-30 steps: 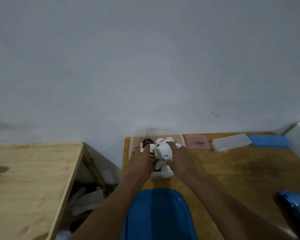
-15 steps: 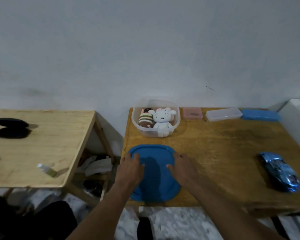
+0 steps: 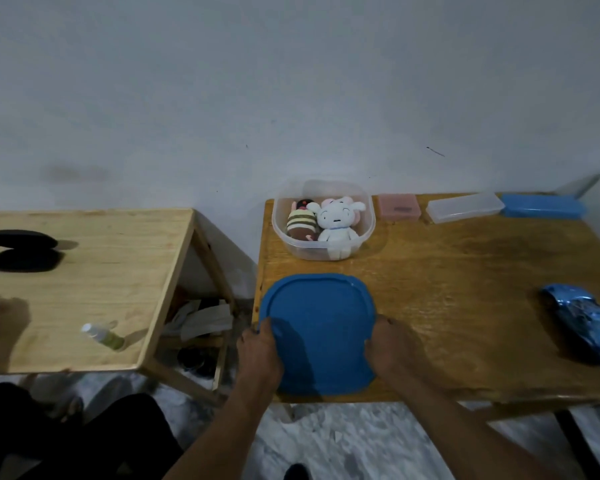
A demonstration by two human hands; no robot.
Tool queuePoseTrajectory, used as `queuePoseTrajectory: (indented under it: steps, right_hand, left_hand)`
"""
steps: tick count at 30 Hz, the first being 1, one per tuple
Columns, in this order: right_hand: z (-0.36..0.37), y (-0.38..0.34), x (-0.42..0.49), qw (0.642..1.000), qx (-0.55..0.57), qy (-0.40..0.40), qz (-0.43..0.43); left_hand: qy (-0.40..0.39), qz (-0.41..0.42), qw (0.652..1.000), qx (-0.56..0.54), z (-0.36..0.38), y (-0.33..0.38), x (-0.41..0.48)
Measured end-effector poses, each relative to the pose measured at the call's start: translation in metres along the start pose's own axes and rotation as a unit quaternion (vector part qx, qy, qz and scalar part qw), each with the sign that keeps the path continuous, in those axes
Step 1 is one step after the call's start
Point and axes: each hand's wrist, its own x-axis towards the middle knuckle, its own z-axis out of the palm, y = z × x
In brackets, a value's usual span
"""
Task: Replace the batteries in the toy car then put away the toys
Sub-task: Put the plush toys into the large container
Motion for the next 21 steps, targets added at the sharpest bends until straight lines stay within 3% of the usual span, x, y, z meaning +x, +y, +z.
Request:
queuePoseTrajectory:
  steps: [6,14,21]
  right_hand:
    - [-0.007,-0.010,-0.005,0.999,0.011,0.017,0.036]
    - [-0.051,-0.046,0.000,0.995,0.056,0.087,-0.006]
    - [-0.097,-0.059,0.019,0.994,0.017,0.105,-0.028]
  left_hand:
    - [0.004,-0.012,0.991,-0.130,-0.006,-0.015,0.013]
    - [0.053,0.015,0.987,-0.154,-0.071,0.009,0.003]
    - [0.074,0.077,0.987,-0.118,-0.112,0.041,0.021]
